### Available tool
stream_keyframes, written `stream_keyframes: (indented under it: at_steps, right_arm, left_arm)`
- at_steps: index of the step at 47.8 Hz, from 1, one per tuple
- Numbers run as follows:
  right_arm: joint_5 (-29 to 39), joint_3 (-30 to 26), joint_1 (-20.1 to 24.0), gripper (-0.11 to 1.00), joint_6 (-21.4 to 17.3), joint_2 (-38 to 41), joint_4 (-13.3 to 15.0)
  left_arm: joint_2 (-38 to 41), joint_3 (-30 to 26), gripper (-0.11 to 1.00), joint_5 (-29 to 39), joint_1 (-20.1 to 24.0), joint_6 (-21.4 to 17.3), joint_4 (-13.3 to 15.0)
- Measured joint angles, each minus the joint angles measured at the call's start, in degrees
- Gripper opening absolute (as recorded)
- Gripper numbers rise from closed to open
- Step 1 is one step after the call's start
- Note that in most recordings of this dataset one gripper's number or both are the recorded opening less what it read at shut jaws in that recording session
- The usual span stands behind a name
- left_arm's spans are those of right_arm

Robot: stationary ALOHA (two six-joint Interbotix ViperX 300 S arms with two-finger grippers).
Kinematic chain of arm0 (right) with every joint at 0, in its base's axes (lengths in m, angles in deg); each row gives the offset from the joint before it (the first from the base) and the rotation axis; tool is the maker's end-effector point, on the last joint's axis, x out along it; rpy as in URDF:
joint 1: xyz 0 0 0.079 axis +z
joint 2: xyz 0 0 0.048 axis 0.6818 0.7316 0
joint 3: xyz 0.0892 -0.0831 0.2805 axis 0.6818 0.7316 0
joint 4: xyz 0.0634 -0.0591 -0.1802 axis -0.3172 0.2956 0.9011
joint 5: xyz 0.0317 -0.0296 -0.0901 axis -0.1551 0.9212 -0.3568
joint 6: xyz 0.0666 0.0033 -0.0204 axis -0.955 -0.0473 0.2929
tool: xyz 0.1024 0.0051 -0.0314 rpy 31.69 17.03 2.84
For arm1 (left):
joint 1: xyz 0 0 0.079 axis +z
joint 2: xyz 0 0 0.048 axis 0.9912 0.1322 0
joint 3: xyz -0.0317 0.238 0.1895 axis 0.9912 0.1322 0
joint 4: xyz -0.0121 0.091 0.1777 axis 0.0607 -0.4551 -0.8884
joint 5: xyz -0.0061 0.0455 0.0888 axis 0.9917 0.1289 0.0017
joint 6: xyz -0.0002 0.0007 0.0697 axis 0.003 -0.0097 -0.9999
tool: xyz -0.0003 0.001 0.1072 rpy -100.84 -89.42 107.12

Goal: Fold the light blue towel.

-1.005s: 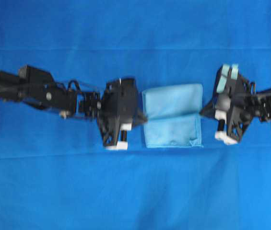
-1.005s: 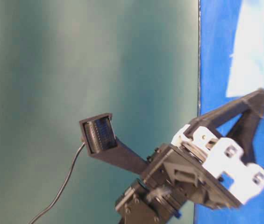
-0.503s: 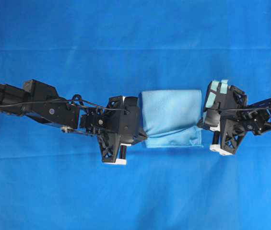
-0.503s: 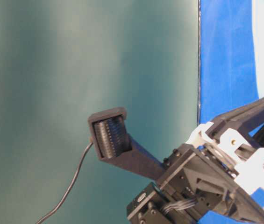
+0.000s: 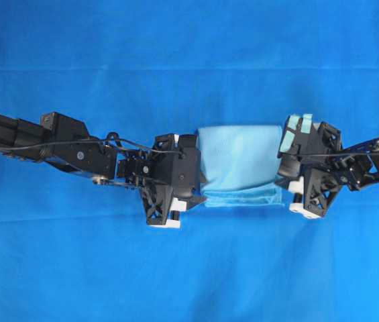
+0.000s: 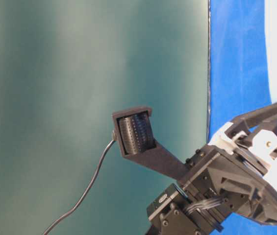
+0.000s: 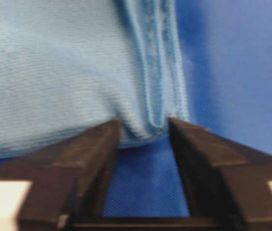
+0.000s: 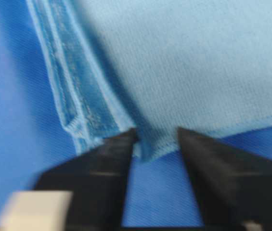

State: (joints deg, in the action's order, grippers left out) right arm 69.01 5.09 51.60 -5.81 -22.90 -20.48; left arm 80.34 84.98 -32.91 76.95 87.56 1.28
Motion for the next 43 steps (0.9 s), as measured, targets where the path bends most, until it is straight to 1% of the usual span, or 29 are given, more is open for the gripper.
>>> stream_keyframes:
  at_steps: [1,2,4,8,17,22,24,27,32,39,43]
  right_arm:
    - [0.00,-0.18,0.35,0.62,0.00,0.00,-0.09]
    - [0.09,-0.35,0.62,0.63,0.00,0.00,-0.09]
    - [0.35,-0.70,1.14,0.59,0.18,-0.18,-0.09]
    - [1.67,-1.32,2.20,0.53,0.26,-1.05,-0.09]
    - [7.73,-2.64,4.13,0.54,0.26,-6.42,-0.09]
    - [12.57,-2.81,4.57,0.54,0.70,-11.34,0.00]
    - [14.33,-2.72,4.66,0.54,0.88,-13.45,0.44]
    - [16.35,-2.46,4.57,0.54,0.88,-17.05,1.49]
    - [18.46,-0.79,4.66,0.54,0.88,-23.20,4.13]
    - [19.60,1.32,4.66,0.54,0.97,-33.57,8.61]
    - [20.13,2.72,4.66,0.54,1.05,-38.41,11.43]
  left_arm:
    - [-0.09,0.00,0.51,0.09,0.00,0.00,0.09]
    - [-0.18,0.00,0.54,0.35,-0.09,0.00,0.09]
    - [-0.70,-0.09,0.56,0.88,-0.18,-0.09,0.09]
    - [-2.90,0.00,0.54,2.29,-0.35,0.00,0.09]
    - [-9.49,0.09,0.54,6.24,-1.05,0.00,0.00]
    - [-13.80,0.70,0.54,9.32,-1.49,-0.26,0.09]
    - [-15.56,1.32,0.54,10.28,-1.49,-0.62,0.00]
    - [-18.28,2.37,0.54,11.07,-1.49,-0.79,0.09]
    - [-22.68,4.75,0.54,11.34,-0.79,-1.05,0.09]
    - [-29.09,9.32,0.54,11.16,1.32,-1.05,0.00]
    - [-33.57,12.92,0.54,9.84,2.37,-1.05,0.00]
